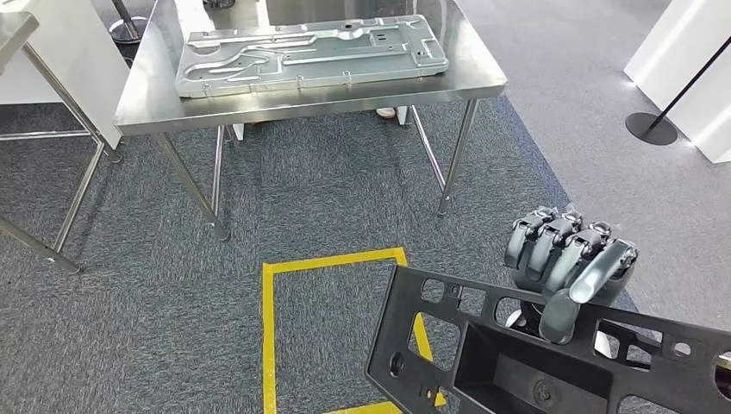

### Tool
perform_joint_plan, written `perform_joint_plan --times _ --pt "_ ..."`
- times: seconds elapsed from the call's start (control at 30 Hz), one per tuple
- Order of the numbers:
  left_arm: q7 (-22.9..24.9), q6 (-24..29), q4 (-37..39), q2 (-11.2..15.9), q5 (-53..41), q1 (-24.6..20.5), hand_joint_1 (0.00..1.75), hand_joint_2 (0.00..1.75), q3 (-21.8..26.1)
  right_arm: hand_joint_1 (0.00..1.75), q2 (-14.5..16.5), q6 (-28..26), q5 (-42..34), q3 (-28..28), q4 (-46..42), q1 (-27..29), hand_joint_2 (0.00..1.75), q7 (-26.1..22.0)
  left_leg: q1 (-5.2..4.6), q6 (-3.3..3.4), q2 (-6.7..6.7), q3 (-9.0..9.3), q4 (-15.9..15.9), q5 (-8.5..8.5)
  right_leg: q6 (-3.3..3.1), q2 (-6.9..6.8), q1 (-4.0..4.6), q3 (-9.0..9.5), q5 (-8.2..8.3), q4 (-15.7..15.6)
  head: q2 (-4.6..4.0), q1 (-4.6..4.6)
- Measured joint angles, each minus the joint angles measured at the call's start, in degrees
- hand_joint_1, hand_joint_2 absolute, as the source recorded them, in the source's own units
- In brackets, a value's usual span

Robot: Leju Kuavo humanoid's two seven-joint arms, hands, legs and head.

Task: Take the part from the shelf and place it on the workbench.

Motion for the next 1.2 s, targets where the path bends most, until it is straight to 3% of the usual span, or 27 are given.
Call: perform_joint_plan --times 0.07,0.17,0.2,0.23,0.27,0.33,0.37,0.43,0.53,0.6,0.7,0.73,0.77,0.8,0.87,0.9,0.97,1.07,1.13,1.2 --pt "-0.04 -0.07 0.0 0.03 0.0 -0.03 0.0 1.75 0.0 1.69 0.0 0.02 -0.14 -0.13 -0.03 -0.08 1.75 0.0 0.17 0.68 -0.01 0.59 -0.28 -0.01 0.6 -0.07 -0.14 -0.93 -1.08 2.26 -0.01 0.01" --pt "-0.08 -0.14 0.0 0.04 0.01 -0.06 0.0 1.75 0.0 1.69 -0.01 0.04 -0.28 -0.34 -0.06 -0.13 1.75 0.0 0.2 1.14 0.02 0.96 -0.34 -0.19 1.4 -0.14 -0.45 -6.71 -5.7 12.32 -0.01 0.01" --pt "-0.08 -0.16 0.0 0.04 0.02 -0.03 0.0 1.75 0.0 1.69 -0.01 0.03 -0.3 -0.38 -0.06 -0.1 1.75 0.0 0.19 1.14 0.03 1.04 -0.32 -0.33 1.62 -0.15 -0.57 -8.72 -6.58 15.31 0.0 0.01" --pt "-0.09 -0.19 0.0 0.04 0.03 0.0 0.0 1.75 0.0 1.69 -0.02 0.02 -0.3 -0.4 -0.06 -0.08 1.75 0.0 0.2 1.09 0.02 1.22 -0.31 -0.52 1.78 -0.16 -0.69 -9.87 -6.39 16.53 -0.01 0.01" --pt "-0.09 -0.21 0.0 0.04 0.04 0.02 0.0 1.75 0.0 1.69 -0.02 0.0 -0.3 -0.4 -0.06 -0.08 1.75 0.0 0.23 0.97 0.0 1.55 -0.3 -0.78 1.83 -0.19 -0.81 -9.84 -5.03 15.47 -0.01 0.01" --pt "-0.11 -0.26 0.0 0.04 0.05 0.03 0.0 1.75 0.0 1.69 -0.02 -0.05 -0.3 -0.4 -0.06 -0.11 1.75 0.0 0.31 0.56 -0.06 2.47 -0.32 -1.49 1.65 -0.39 -0.96 -7.0 -0.2 8.1 0.0 0.02" --pt "-0.13 -0.28 0.0 0.05 0.07 0.02 0.0 1.75 0.0 1.69 -0.02 -0.1 -0.3 -0.4 -0.06 -0.14 1.75 0.0 0.28 0.26 -0.07 2.91 -0.27 -1.89 1.39 -0.55 -0.86 -5.47 0.99 4.4 0.0 0.02" --pt "-0.17 -0.32 0.0 0.11 0.08 -0.01 0.0 1.75 0.0 1.69 -0.02 -0.19 -0.31 -0.41 -0.07 -0.13 1.75 0.0 0.15 -0.5 0.01 3.44 -0.21 -2.52 0.52 -0.79 -0.62 -3.98 1.41 0.77 -0.01 0.01" --pt "-0.23 -0.35 0.0 0.19 0.06 -0.07 0.0 1.75 -0.01 1.69 -0.02 -0.21 -0.36 -0.43 -0.16 -0.09 1.75 0.0 0.15 -1.57 0.13 4.08 0.77 -2.99 -0.86 -0.54 -0.59 -3.01 1.28 0.5 0.0 0.01" --pt "-0.25 -0.38 0.01 0.2 0.03 -0.18 0.0 1.75 -0.02 1.69 -0.01 -0.22 -0.39 -0.43 -0.26 -0.2 1.75 0.0 0.32 -1.97 0.08 2.44 4.54 -4.52 -1.6 -0.47 -0.61 -1.86 0.79 0.3 0.0 0.01" --pt "-0.26 -0.38 0.01 0.26 0.0 -0.02 0.0 1.75 -0.02 1.69 0.0 -0.3 -0.42 -0.43 -0.3 -0.18 1.75 0.0 0.37 -2.27 0.03 -4.26 14.89 -8.55 -2.16 -0.33 -0.37 -0.79 -0.2 0.24 0.0 0.0" --pt "-0.27 -0.38 0.01 0.27 -0.02 0.07 0.0 1.75 -0.02 1.69 0.0 -0.34 -0.43 -0.43 -0.3 -0.14 1.75 0.0 0.36 -2.29 0.03 -5.98 16.55 -8.84 -2.22 -0.22 -0.26 -0.37 -0.59 0.24 0.0 0.0" --pt "-0.27 -0.38 0.02 0.27 -0.04 0.15 0.0 1.75 -0.02 1.69 0.0 -0.38 -0.43 -0.43 -0.3 -0.13 1.75 0.0 0.34 -2.16 0.03 -6.71 16.09 -7.93 -2.24 -0.12 -0.14 0.18 -1.01 0.24 0.0 0.0" --pt "-0.27 -0.38 0.02 0.27 -0.05 0.19 0.0 1.75 -0.02 1.69 0.0 -0.4 -0.44 -0.43 -0.3 -0.12 1.75 0.0 0.25 -1.88 0.02 -6.47 13.64 -5.81 -2.23 -0.05 0.0 0.84 -1.48 0.23 0.0 0.0" --pt "-0.27 -0.38 0.01 0.42 -0.08 0.23 0.0 1.75 -0.02 1.69 -0.01 -0.4 -0.47 -0.43 -0.28 -0.11 1.75 0.0 -0.15 -0.92 0.0 -4.55 6.45 -0.53 -2.12 -0.03 0.22 2.16 -2.43 0.16 0.0 0.01" --pt "-0.28 -0.38 0.01 0.52 -0.1 0.24 0.0 1.75 -0.03 1.69 -0.02 -0.41 -0.49 -0.43 -0.27 -0.1 1.75 0.0 -0.45 -0.45 -0.06 -3.81 3.85 0.62 -1.92 0.02 0.24 2.57 -2.83 0.1 0.0 0.02" --pt "-0.34 -0.37 0.02 0.75 -0.14 0.32 0.0 1.75 -0.04 1.69 -0.04 -0.48 -0.5 -0.43 -0.26 -0.01 1.75 0.0 -0.91 0.33 -0.2 -3.16 1.83 0.94 -1.27 0.12 0.19 3.09 -3.1 0.07 0.0 0.02" --pt "-0.56 -0.38 0.02 0.87 -0.2 0.34 0.0 1.75 -0.04 1.69 -0.06 -0.62 -0.43 -0.46 -0.49 0.09 1.75 0.0 -0.52 1.13 -0.39 -1.09 0.18 1.67 -0.29 0.11 0.23 3.52 -3.07 1.8 0.0 0.02" --pt "-0.64 -0.4 0.02 0.79 -0.28 0.17 0.0 1.75 -0.05 1.69 -0.06 -0.73 -0.38 -0.52 -0.65 0.11 1.75 0.0 -0.19 1.36 -0.39 0.12 -0.36 1.47 0.28 0.06 -0.01 0.91 -5.13 6.55 0.0 0.02" --pt "-0.65 -0.4 0.02 0.68 -0.4 0.14 0.0 1.75 -0.06 1.69 -0.06 -0.85 -0.32 -0.6 -0.7 0.29 1.75 0.0 -0.12 1.43 -0.41 0.6 -0.4 0.88 1.03 0.03 -0.42 -3.99 -8.02 13.23 0.0 0.02"
